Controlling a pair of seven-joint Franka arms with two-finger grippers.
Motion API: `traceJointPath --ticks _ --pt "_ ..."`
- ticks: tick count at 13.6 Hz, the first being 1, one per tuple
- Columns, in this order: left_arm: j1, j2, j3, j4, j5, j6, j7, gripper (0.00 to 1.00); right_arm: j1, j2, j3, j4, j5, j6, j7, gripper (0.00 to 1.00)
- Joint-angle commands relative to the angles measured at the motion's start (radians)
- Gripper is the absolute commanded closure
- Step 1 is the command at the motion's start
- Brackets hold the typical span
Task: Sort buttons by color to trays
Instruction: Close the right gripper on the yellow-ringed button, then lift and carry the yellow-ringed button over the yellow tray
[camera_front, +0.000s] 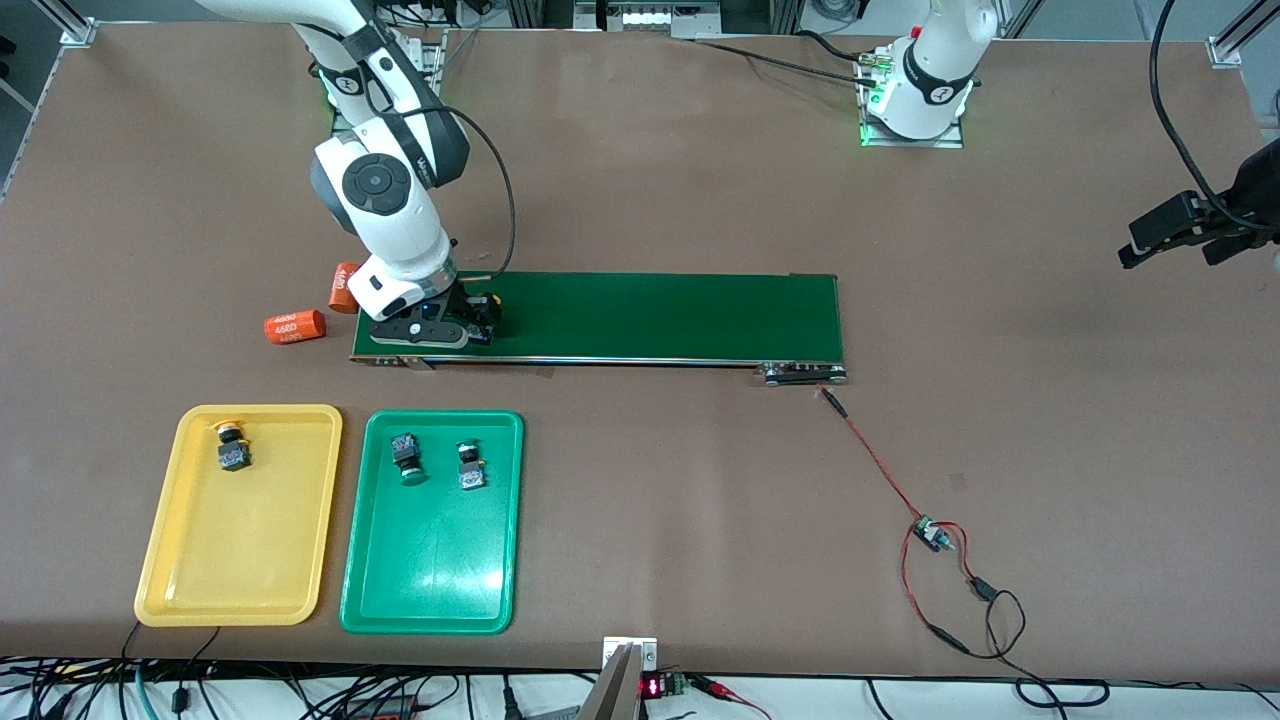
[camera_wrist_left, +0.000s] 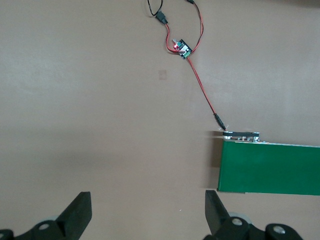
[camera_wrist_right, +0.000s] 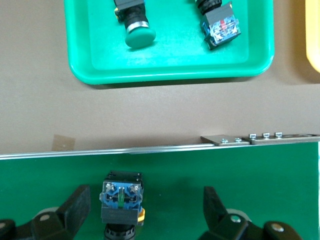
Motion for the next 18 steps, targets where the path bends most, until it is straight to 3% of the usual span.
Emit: traceJointPath --ticks 1,6,10,15,17,18 --pt "0.018 0.002 -0.005 0.004 0.009 -0.010 0.019 0.00 0.008 0.024 -0.002 0.013 0.011 0.001 0.070 0.00" --pt "0.020 0.008 -0.005 0.004 0.005 -0.010 0.017 0.00 0.027 0.050 -0.002 0.013 0.010 0.005 0.089 0.05" --pt "0.031 0.008 -0.005 0.004 0.003 -0.008 0.017 0.00 0.025 0.063 -0.008 0.011 -0.001 0.007 0.071 0.45" --pt "0.029 0.008 -0.005 0.004 0.003 -0.010 0.017 0.00 0.022 0.070 -0.023 0.011 -0.001 0.004 0.045 0.86" --pt "0.031 0.008 -0.005 0.004 0.003 -0.008 0.017 0.00 0.022 0.054 -0.039 0.028 0.003 -0.013 0.033 0.94" --pt "0.029 0.008 -0.005 0.004 0.003 -0.010 0.017 0.00 0.019 0.032 -0.043 0.060 0.005 -0.089 0.007 0.95"
